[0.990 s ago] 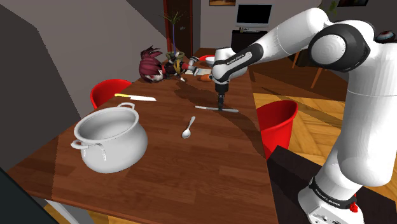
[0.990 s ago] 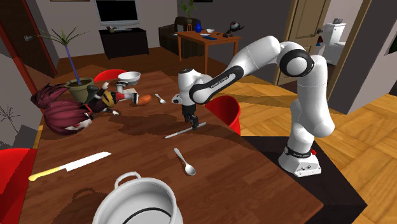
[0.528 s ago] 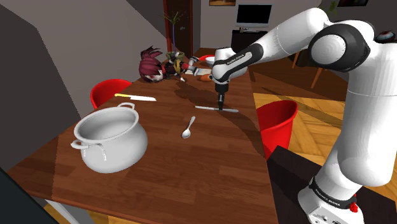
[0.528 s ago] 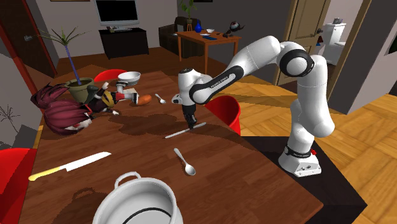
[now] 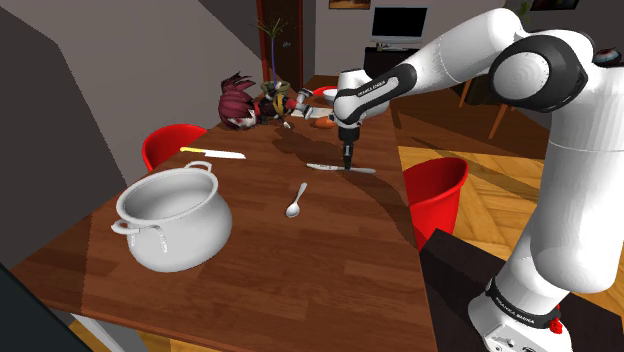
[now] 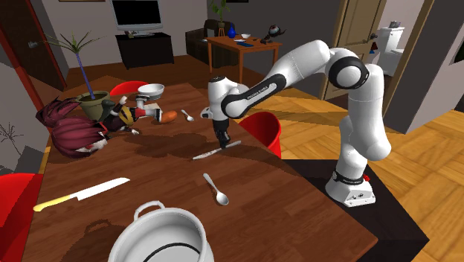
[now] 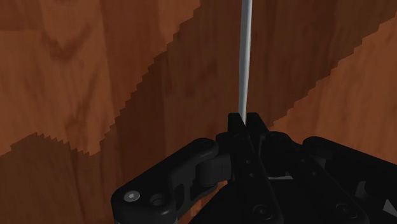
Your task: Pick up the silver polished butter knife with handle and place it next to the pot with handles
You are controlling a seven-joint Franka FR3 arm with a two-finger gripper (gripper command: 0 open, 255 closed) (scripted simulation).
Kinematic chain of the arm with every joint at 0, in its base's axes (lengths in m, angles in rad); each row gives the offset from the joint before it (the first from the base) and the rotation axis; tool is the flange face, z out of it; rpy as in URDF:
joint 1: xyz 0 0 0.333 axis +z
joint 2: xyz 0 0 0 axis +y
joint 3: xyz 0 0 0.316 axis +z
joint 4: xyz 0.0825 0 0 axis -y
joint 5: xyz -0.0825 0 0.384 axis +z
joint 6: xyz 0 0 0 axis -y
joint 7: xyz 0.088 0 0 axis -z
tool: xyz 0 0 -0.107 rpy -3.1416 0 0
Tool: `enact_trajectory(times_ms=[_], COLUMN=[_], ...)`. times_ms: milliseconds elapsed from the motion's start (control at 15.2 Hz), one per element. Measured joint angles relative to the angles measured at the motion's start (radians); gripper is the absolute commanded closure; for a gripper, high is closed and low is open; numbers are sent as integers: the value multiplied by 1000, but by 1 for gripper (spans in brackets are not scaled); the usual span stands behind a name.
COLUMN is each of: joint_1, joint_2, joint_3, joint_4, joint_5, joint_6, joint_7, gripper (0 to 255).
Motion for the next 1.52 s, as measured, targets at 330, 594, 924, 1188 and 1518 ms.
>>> enact_trajectory(times_ms=[330,594,924,1188,1518], joint_1=[0,2,4,4,4], joint_2=[-30,-49,-70,-78,-84], joint_3=[-4,-4,-5,-6,-6], joint_4=[31,61,102,140,205], joint_5=[-8,-13,-18,-20,-22], joint_6=[-60,-109,-170,-216,-287], joint_7=[1,5,7,8,9], gripper=[255,255,255,255,255])
